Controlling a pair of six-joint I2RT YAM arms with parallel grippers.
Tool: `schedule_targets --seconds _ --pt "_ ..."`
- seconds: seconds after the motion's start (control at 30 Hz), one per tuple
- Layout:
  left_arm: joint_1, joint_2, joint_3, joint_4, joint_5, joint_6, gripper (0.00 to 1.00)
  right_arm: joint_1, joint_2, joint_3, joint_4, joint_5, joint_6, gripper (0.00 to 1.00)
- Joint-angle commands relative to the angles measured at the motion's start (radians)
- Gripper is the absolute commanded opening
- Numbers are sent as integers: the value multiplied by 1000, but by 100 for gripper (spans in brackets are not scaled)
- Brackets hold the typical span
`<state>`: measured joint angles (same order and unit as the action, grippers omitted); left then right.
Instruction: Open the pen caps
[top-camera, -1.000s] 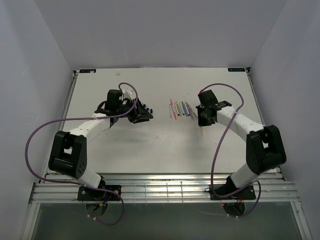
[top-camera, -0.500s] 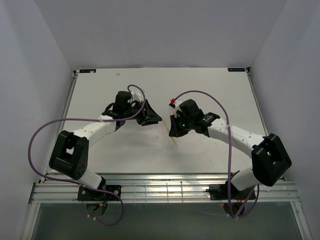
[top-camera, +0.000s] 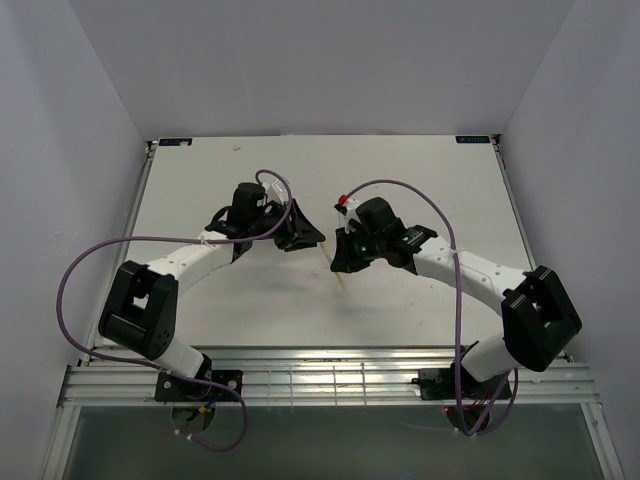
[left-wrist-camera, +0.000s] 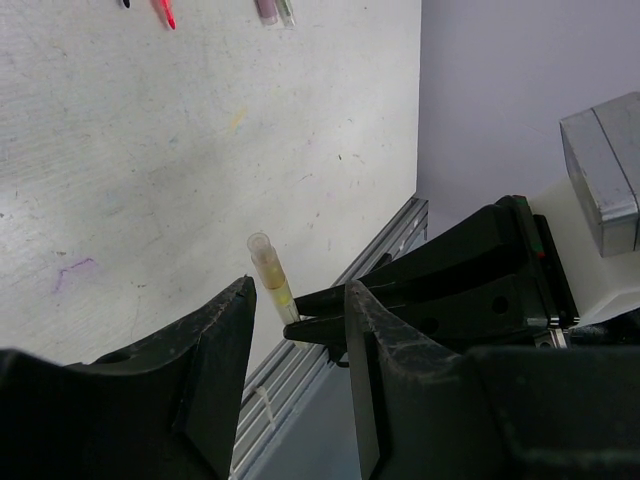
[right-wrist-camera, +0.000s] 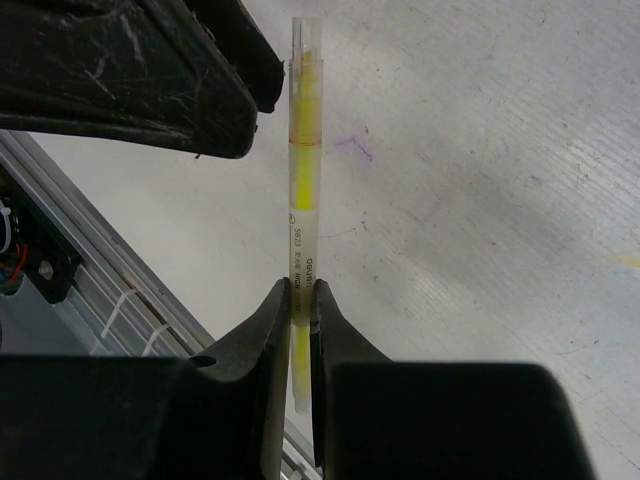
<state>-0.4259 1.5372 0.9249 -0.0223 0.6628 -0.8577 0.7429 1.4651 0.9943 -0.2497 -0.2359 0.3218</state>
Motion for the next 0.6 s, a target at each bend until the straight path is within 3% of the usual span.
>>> schedule_targets --seconds 0.0,0.4,0.57 --pt "-5 -3 28 15 -12 5 51 9 -20 37 43 -16 8 8" --pt "-7 41 51 15 -8 9 50 30 -12 63 64 -28 19 8" --pt "-7 49 65 7 -6 20 40 33 -3 67 66 -23 17 8"
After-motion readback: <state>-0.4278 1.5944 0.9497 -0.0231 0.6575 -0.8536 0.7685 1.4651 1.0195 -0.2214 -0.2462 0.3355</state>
